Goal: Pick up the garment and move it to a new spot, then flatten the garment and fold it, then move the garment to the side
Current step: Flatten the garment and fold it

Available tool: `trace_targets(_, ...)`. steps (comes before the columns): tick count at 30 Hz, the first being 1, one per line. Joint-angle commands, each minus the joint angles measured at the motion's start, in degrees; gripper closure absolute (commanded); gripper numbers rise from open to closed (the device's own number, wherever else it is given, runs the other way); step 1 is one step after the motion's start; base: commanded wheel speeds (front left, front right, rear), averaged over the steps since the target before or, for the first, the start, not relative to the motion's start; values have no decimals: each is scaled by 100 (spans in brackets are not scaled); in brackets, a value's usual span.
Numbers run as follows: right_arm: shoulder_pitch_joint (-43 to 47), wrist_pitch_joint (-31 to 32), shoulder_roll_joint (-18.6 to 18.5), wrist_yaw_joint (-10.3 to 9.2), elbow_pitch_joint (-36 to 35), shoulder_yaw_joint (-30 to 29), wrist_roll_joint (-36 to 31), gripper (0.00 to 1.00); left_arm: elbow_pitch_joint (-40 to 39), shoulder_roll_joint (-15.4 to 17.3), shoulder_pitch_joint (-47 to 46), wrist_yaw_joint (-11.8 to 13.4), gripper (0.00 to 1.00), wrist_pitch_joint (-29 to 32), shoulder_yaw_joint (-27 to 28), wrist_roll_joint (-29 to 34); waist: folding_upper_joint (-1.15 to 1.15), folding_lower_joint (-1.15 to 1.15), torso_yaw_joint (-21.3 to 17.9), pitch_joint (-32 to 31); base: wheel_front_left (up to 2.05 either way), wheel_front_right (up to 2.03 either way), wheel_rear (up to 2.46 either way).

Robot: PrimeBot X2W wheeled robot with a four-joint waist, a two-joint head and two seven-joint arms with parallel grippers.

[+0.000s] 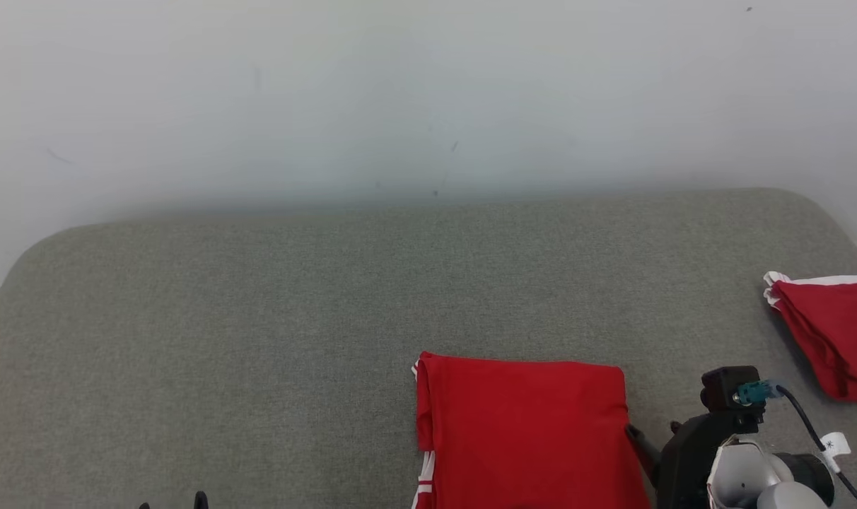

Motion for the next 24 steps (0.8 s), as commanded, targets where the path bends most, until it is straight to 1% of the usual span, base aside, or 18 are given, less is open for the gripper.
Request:
trace_targets(1, -6, 506, 24, -14, -44, -173, -44, 0, 24, -7, -59, -21, 0, -23, -25, -23, 0, -1, 113, 62, 0, 0, 0)
trace_targets(2, -6, 506, 24, -14, -44, -173, -44, 0, 24, -7, -59, -21, 0, -23, -25, -23, 0, -1, 113, 62, 0, 0, 0)
trace_targets(3, 38, 912, 112, -14, -124, -276, -67, 0, 34, -8, -90, -23, 0, -23, -44, -29, 0, -1, 185, 103, 0, 0, 0)
trace_targets(6, 105, 1274, 156, -14, -231, -461, -152, 0, 42, -8, -124, -30, 0, -23, -68, -23, 0, -1, 299, 184, 0, 0, 0)
trace_targets(10, 158, 1483, 240, -14, -297, -644, -275, 0, 46, -6, -166, -26, 0, -23, -94, -13, 0, -1, 414, 271, 0, 0, 0)
trace_targets(16, 62, 1588, 348, -14, -293, -958, -555, 0, 56, -7, -309, -40, 0, -21, -152, -19, 0, -1, 622, 542, 0, 0, 0)
trace_targets(24, -170, 1721, 387, -14, 25, -932, -696, 0, 62, -8, -503, -71, 0, -21, -216, -18, 0, -1, 801, 805, 0, 0, 0)
